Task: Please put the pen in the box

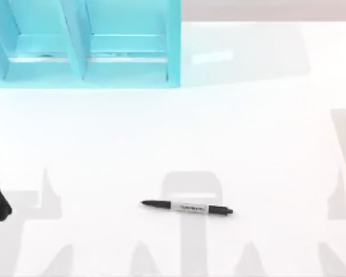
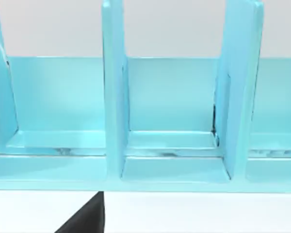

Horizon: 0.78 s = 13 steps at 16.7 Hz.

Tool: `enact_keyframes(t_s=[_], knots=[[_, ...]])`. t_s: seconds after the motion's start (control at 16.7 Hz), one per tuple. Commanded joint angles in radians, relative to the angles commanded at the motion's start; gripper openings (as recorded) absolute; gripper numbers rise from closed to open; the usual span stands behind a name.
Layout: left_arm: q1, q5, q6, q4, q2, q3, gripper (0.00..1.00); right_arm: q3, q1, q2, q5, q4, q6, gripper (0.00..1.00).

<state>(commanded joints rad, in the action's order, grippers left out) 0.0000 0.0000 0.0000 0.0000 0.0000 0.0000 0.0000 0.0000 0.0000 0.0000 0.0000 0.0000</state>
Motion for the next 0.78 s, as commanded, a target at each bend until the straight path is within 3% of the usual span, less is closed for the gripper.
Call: enact_keyframes(t_s=[0.36,0.78], knots=[[0.000,0.000,0.000,0.000,0.000,0.000,1.00,0.064,0.053,0.095,-0.014,-0.051,-0.018,1.00],[0.000,0.000,0.000,0.000,0.000,0.000,1.00,0.408,0.273,0.558,-0.021,-0.289,-0.117,1.00]])
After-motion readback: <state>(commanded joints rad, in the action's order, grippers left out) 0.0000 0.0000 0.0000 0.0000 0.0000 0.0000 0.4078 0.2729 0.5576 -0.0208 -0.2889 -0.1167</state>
